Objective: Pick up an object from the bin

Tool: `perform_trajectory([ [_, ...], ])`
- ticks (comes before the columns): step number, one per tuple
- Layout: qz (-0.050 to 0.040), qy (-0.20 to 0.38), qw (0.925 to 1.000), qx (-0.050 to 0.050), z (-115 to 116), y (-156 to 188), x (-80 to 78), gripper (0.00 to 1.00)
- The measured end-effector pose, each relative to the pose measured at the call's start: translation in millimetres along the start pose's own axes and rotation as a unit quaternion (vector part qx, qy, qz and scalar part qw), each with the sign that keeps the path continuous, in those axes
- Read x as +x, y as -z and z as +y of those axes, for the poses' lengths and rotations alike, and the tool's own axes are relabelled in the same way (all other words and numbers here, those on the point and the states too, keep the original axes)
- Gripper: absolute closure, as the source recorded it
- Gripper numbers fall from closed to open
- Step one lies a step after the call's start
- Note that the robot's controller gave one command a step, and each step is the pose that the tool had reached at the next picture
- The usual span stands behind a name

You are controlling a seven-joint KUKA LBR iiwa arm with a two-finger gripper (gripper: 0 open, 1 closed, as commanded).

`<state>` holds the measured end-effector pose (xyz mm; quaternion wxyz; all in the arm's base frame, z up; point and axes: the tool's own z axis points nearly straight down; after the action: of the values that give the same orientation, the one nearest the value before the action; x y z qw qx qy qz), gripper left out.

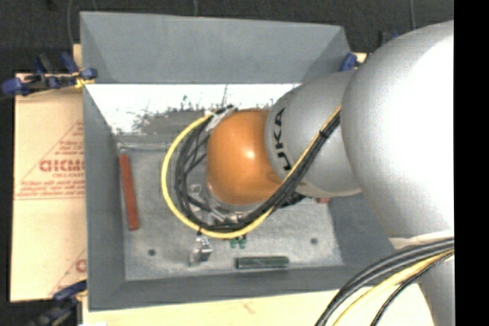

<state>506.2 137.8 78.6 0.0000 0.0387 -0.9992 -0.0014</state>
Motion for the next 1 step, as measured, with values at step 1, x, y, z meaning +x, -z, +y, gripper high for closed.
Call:
perform_trajectory([
  [1, -0.0005, 0.0, 1.0, 0.0, 0.0, 0.0, -0.1, 0.0],
])
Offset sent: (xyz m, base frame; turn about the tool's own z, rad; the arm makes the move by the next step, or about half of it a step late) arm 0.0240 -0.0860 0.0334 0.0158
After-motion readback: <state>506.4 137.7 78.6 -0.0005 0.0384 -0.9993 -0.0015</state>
